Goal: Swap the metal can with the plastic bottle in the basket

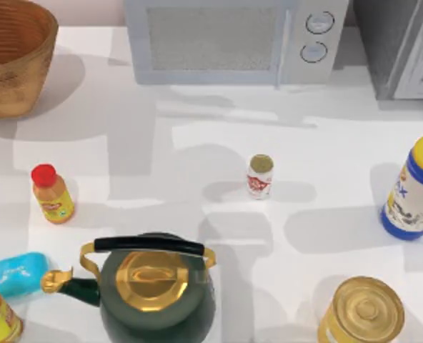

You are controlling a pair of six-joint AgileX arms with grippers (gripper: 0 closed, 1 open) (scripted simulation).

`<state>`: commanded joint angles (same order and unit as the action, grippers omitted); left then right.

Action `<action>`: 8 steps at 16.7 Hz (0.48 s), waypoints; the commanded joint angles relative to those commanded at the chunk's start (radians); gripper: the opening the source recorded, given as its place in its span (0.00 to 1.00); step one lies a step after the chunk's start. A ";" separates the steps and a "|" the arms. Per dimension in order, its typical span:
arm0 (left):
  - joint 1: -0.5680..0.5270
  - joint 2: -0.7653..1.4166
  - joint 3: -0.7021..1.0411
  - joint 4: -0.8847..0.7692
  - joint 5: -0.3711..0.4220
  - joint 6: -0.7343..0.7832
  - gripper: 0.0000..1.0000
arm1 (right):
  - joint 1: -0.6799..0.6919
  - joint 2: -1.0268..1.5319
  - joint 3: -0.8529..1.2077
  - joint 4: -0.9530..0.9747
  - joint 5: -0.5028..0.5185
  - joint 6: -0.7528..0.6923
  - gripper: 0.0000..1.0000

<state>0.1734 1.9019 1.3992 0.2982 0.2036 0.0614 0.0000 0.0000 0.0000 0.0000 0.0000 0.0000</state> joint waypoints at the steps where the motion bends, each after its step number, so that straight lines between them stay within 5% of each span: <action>1: 0.000 0.000 0.000 0.000 0.000 0.000 0.00 | 0.000 0.000 0.000 0.000 0.000 0.000 1.00; 3: 0.000 0.000 0.000 0.000 0.000 0.000 0.00 | 0.000 0.000 0.000 0.000 0.000 0.000 1.00; 8: 0.000 0.000 0.000 0.000 0.000 0.000 0.38 | 0.000 0.000 0.000 0.000 0.000 0.000 1.00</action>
<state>0.1734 1.9019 1.3992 0.2982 0.2036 0.0614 0.0000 0.0000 0.0000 0.0000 0.0000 0.0000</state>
